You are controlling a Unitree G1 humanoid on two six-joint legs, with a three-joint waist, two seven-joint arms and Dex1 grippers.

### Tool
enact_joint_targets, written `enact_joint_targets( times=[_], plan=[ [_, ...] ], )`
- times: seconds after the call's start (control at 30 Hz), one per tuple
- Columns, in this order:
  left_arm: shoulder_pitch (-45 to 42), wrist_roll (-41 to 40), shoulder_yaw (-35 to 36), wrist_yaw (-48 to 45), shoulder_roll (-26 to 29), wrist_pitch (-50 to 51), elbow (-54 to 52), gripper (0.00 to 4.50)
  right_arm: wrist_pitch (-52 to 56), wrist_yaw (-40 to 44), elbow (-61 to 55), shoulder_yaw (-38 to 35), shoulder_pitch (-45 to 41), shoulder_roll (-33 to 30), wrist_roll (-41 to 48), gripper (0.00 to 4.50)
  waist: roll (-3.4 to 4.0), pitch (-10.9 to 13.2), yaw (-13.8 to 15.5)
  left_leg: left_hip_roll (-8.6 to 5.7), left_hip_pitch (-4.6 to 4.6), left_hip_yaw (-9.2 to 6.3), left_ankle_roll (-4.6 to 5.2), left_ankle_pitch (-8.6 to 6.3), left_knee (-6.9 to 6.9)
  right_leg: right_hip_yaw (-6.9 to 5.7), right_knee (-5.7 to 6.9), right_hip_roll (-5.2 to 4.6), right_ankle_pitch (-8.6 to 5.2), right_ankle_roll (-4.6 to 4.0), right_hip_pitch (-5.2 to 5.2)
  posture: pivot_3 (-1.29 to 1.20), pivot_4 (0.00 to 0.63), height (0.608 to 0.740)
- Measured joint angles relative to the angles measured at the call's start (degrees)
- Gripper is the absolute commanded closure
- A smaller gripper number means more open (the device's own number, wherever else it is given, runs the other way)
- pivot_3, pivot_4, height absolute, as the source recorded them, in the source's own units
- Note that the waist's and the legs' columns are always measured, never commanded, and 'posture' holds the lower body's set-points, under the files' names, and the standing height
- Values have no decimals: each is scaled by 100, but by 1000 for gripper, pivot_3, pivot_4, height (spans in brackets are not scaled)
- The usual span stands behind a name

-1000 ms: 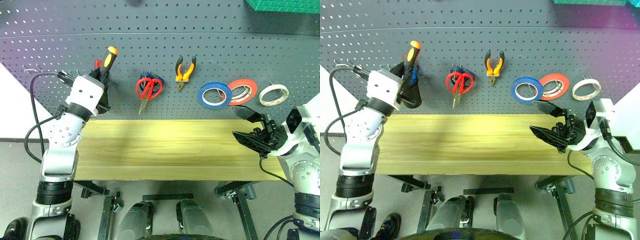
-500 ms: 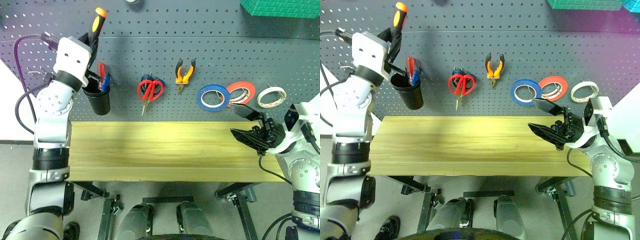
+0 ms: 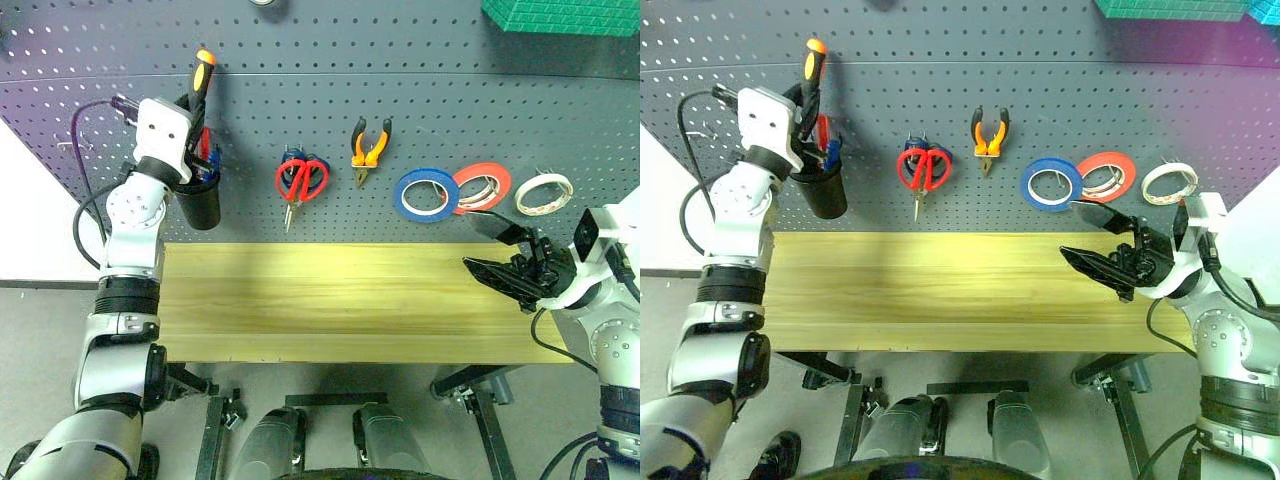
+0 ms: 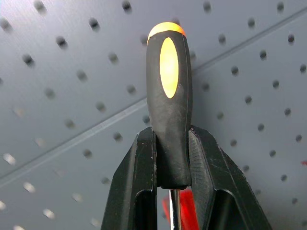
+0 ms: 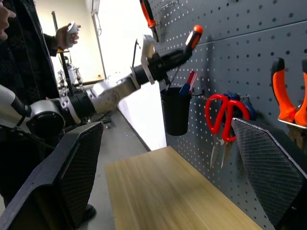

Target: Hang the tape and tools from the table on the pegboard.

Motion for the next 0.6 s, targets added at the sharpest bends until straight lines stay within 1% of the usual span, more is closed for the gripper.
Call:
enact_joint_targets(
  times=[0.1, 0.27, 0.47, 0.6],
  plan=[
    [-84, -46, 0, -1, -86, -154, 176, 3962, 38, -11, -57, -4, 8, -69, 3, 0, 0, 0, -3, 0, -1, 0, 1, -1, 1, 1, 0, 0, 0, 0, 0, -172, 131, 740],
    [-64, -268, 30, -6, -128, -212, 139, 3962, 41, -18, -59, -25, 8, -143, 2, 0, 1, 1, -10, 1, -1, 0, 2, -2, 1, 2, 0, 0, 0, 0, -1, -159, 134, 740],
    [652, -590, 208, 10, -148, 114, -737, 3962, 40, 12, 2, -30, -11, -169, -11, 0, 2, 2, -17, 2, 0, 1, 5, -3, 1, 5, 1, 0, 0, 0, -1, -146, 138, 740],
    [965, -739, 252, 39, -180, 362, -1235, 3962, 39, 40, 117, -35, -94, -215, -21, 0, 2, 2, -12, 2, -1, 3, 9, -7, 2, 8, -3, 0, 0, 0, 0, -135, 139, 740]
  ],
)
